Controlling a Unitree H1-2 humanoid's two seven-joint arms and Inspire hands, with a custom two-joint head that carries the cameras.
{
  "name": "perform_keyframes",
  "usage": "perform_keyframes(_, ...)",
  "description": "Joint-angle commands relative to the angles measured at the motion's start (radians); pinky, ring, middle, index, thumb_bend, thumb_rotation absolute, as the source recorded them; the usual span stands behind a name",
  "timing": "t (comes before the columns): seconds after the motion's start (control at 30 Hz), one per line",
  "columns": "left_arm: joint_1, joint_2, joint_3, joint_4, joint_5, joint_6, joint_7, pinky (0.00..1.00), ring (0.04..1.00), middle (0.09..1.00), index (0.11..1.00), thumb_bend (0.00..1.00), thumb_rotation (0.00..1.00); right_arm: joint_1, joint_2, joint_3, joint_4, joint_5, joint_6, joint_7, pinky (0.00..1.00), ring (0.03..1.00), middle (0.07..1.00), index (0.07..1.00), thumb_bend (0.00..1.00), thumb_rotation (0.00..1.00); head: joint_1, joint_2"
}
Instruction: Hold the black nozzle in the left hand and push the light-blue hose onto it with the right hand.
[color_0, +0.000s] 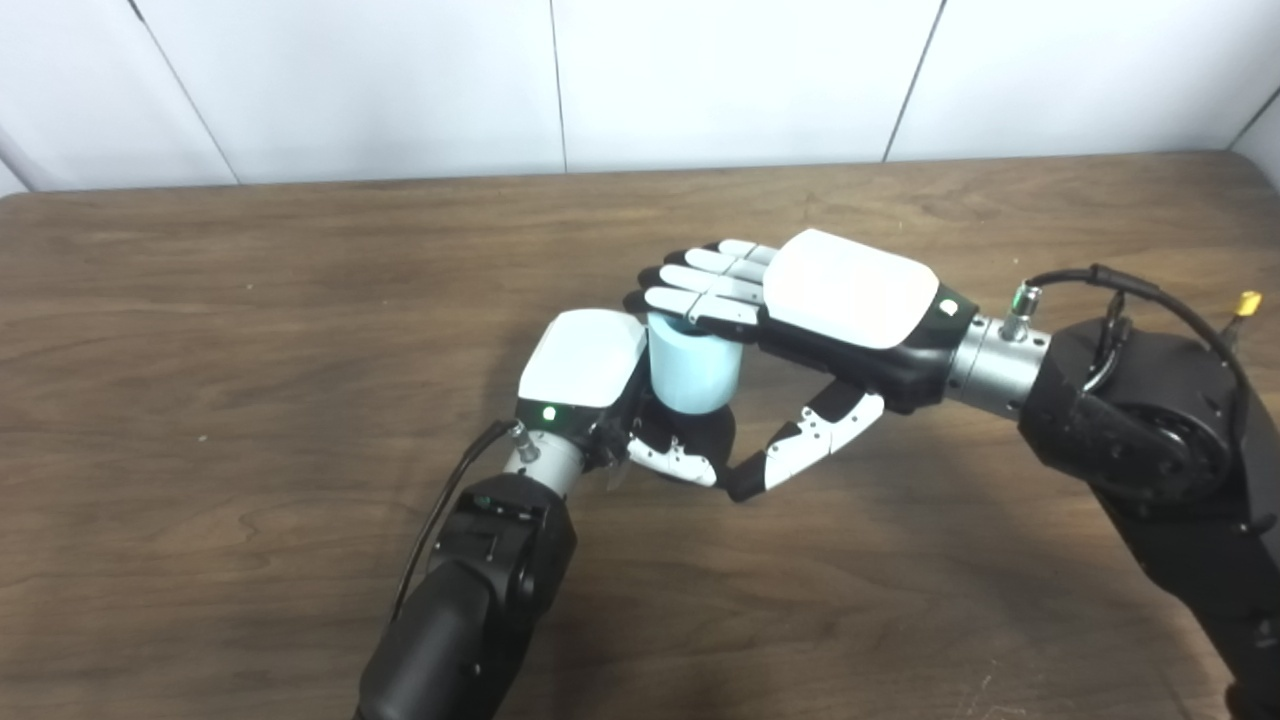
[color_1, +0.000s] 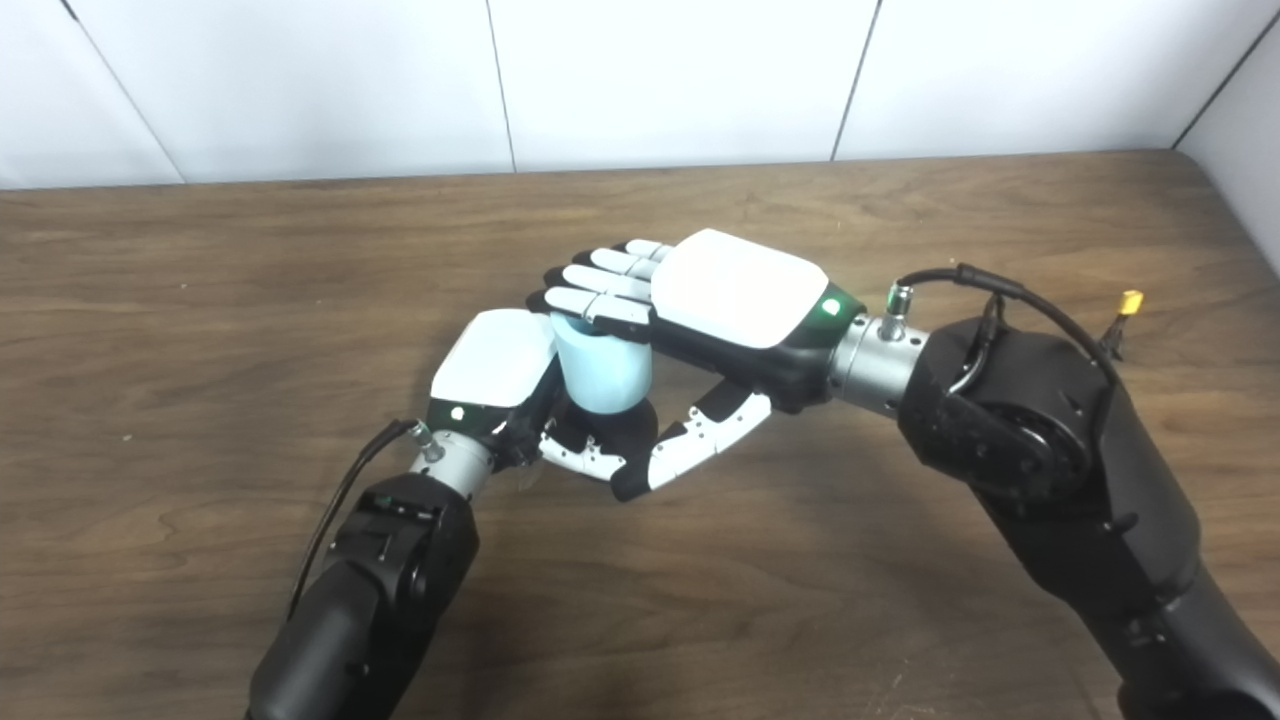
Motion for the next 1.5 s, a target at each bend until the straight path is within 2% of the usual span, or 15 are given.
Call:
perform_keyframes(0.0,-0.016,-0.005,0.000,-0.015,0.010,-0.005,-0.003,0.48,0.540,0.510,0.449,0.50,0.00,0.036,-0.046,0.034,0.039,-0.026,-0.009,0.057,0.93,0.972,0.957,0.942,0.69,1.00,0.000,0.003)
perform_keyframes(0.1,-0.016,-0.005,0.002,-0.019,0.012,-0.004,-0.011,0.47,0.536,0.501,0.457,0.50,0.00,0.051,-0.055,0.050,0.048,-0.043,-0.020,0.050,0.93,0.969,0.960,0.944,0.70,1.00,-0.001,0.004)
perform_keyframes(0.13,-0.016,-0.004,0.001,-0.019,0.015,-0.005,-0.013,0.47,0.530,0.495,0.462,0.50,0.00,0.055,-0.059,0.056,0.050,-0.052,-0.026,0.048,0.97,0.978,0.969,0.954,0.71,1.00,-0.001,0.004)
perform_keyframes(0.27,-0.015,-0.004,0.004,-0.021,0.009,-0.008,-0.014,0.46,0.523,0.486,0.469,0.50,0.00,0.078,-0.069,0.081,0.063,-0.082,-0.038,0.036,1.00,0.998,0.989,0.964,0.73,1.00,-0.005,0.004)
perform_keyframes(0.47,-0.015,-0.007,0.009,-0.017,0.001,-0.010,-0.006,0.44,0.519,0.484,0.470,0.50,0.00,0.111,-0.080,0.090,0.082,-0.079,-0.030,0.006,1.00,1.000,1.000,0.975,0.77,1.00,-0.005,0.004)
perform_keyframes(0.8,-0.016,-0.006,0.009,-0.021,-0.001,-0.011,-0.015,0.42,0.512,0.484,0.470,0.50,0.00,0.110,-0.087,0.103,0.085,-0.083,-0.034,-0.022,1.00,1.000,1.000,0.988,0.76,1.00,-0.006,0.006)
perform_keyframes(0.93,-0.015,-0.004,0.008,-0.022,0.004,-0.010,-0.020,0.43,0.516,0.489,0.469,0.50,0.00,0.078,-0.078,0.070,0.046,-0.048,-0.028,-0.056,1.00,1.000,1.000,0.991,0.73,1.00,-0.006,0.005)
perform_keyframes(1.03,-0.010,-0.006,0.014,-0.016,-0.013,-0.017,0.006,0.45,0.529,0.506,0.455,0.50,0.00,0.022,-0.063,0.023,-0.008,0.005,0.012,-0.064,1.00,1.000,1.000,0.997,0.71,1.00,-0.008,0.003)
perform_keyframes(1.17,-0.011,-0.009,0.016,-0.015,-0.012,-0.013,-0.003,0.47,0.532,0.501,0.458,0.50,0.00,-0.048,-0.053,-0.039,-0.050,0.051,0.062,-0.058,1.00,1.000,1.000,1.000,0.69,1.00,-0.006,0.000)
perform_keyframes(1.3,-0.011,-0.011,0.019,-0.013,-0.015,-0.013,0.000,0.46,0.528,0.493,0.462,0.50,0.00,-0.092,-0.048,-0.098,-0.057,0.099,0.099,-0.056,1.00,1.000,1.000,1.000,0.67,1.00,-0.006,-0.001)
perform_keyframes(1.47,-0.011,-0.010,0.020,-0.009,-0.017,-0.018,0.014,0.45,0.531,0.498,0.459,0.50,0.00,-0.098,-0.041,-0.150,-0.034,0.164,0.140,-0.068,0.99,1.000,1.000,1.000,0.67,1.00,-0.004,-0.003)
